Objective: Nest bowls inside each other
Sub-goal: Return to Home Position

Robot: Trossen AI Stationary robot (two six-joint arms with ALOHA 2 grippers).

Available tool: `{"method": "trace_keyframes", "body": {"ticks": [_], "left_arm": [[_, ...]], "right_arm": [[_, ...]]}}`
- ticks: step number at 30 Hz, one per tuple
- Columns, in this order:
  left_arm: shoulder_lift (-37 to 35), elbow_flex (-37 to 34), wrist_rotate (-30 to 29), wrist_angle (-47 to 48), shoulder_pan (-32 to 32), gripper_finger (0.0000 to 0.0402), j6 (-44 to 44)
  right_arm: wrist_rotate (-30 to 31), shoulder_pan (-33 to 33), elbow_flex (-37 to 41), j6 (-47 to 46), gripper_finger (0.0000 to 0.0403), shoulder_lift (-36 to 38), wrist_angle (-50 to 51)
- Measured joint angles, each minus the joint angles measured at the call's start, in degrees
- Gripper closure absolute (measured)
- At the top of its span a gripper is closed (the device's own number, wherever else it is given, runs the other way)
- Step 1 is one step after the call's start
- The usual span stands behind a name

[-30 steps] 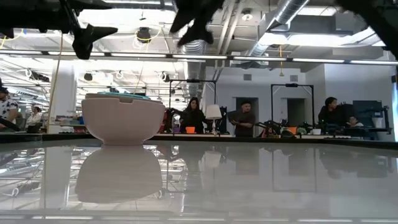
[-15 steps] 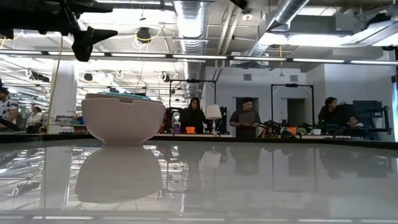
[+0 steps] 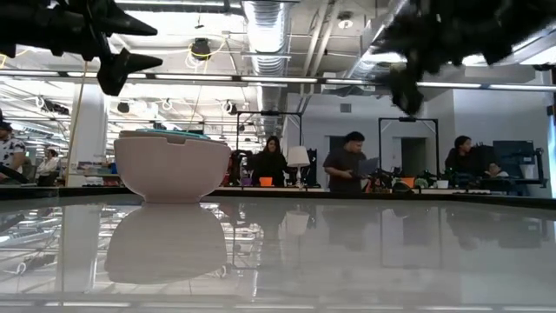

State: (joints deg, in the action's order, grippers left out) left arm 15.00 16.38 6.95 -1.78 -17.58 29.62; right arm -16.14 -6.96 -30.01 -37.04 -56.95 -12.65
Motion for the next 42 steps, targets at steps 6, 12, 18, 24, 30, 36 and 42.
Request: {"method": "trace_keyframes", "body": {"ticks": [6, 12, 18, 24, 30, 36, 42], "left_arm": [[0.0, 0.0, -2.5, 1.4, 0.0, 0.0164, -2.6], [0.0, 0.0, -2.8, 1.5, 0.0, 0.0164, -2.3], [0.0, 0.0, -2.8, 1.6, 0.0, 0.0164, -1.6], [0.0, 0.0, -3.4, 3.2, 0.0, 0.0164, -2.0], [0.0, 0.0, -2.7, 3.7, 0.1, 0.0175, -2.8], [-0.1, 0.0, -2.1, 3.6, 1.3, 0.0246, -3.6], [-0.1, 0.0, -1.4, 3.6, 3.7, 0.0343, -6.4]], "right_arm": [[0.1, -1.0, 5.7, -2.0, 0.0207, 0.1, 4.6], [1.6, 1.1, 7.2, 4.3, 0.0245, 9.4, 5.2], [13.0, 4.9, 12.2, 11.1, 0.0342, 23.5, 11.0], [15.9, 5.6, 20.5, 11.8, 0.0381, 35.3, 10.2], [18.0, 4.9, 24.8, 15.6, 0.0374, 44.5, 10.7], [17.9, 3.7, 25.0, 20.5, 0.0383, 51.6, 16.3], [17.8, 3.3, 25.0, 21.1, 0.0367, 56.1, 22.2]]}}
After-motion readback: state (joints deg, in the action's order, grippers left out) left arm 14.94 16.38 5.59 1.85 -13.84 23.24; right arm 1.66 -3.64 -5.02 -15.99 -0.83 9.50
